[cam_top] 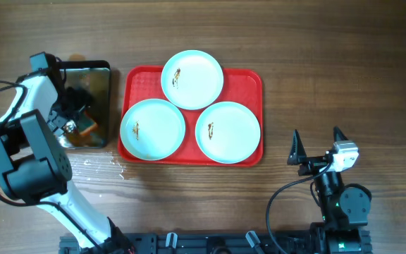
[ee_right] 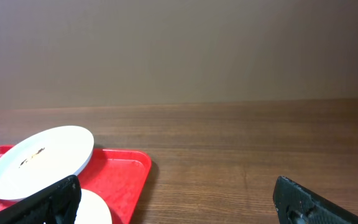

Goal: Clean dirty plates on tray and stack at the side
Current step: 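Grasp the orange-green sponge with the left gripper and lift it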

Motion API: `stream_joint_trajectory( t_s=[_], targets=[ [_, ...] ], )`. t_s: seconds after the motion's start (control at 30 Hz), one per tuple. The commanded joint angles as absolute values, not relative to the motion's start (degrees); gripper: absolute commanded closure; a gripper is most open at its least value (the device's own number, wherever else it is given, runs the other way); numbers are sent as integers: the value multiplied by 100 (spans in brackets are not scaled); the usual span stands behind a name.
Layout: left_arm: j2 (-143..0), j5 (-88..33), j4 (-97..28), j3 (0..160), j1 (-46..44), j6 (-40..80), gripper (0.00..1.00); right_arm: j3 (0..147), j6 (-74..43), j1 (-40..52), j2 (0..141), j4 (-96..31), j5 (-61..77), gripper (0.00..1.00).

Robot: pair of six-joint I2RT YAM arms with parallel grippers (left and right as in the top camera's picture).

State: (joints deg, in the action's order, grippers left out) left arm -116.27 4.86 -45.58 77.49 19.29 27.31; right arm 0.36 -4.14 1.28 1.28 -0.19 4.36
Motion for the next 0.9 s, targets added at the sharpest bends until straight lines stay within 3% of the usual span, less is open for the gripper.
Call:
stream_joint_trajectory(
  t_s=[0.0,0.1,0.17,0.2,0.23,0.33,0.37,0.4,0.47,0.5,0.53,0.57,0.87],
  targets=[
    [-11734,403,-4950,7682,1940,2727,12,32,-314,110,102,1,362,0],
    [-11734,106,-5179,7682,1938,2727,29,32,-311,110,102,1,362,0],
    [-11734,86,-5258,7682,1938,2727,62,32,-311,110,102,1,362,0],
    [-11734,86,-5282,7682,1938,2727,85,32,-309,110,102,1,362,0],
    [-11734,89,-5299,7682,1938,2727,96,32,-311,110,102,1,362,0],
    [-11734,93,-5231,7682,1940,2727,96,32,-314,110,102,1,362,0],
    [-11734,93,-5183,7682,1940,2727,66,32,-311,110,102,1,362,0],
    [-11734,93,-5142,7682,1940,2727,6,32,-311,110,102,1,362,0],
    [-11734,91,-5085,7682,1940,2727,0,32,-311,110,102,1,362,0],
    [-11734,91,-5085,7682,1940,2727,15,32,-311,110,102,1,362,0],
    [-11734,91,-5085,7682,1940,2727,47,32,-311,110,102,1,362,0],
    [-11734,91,-5085,7682,1940,2727,93,32,-311,110,102,1,362,0],
    [-11246,113,-5328,8217,1988,2722,96,32,-311,110,102,1,362,0]
  ],
)
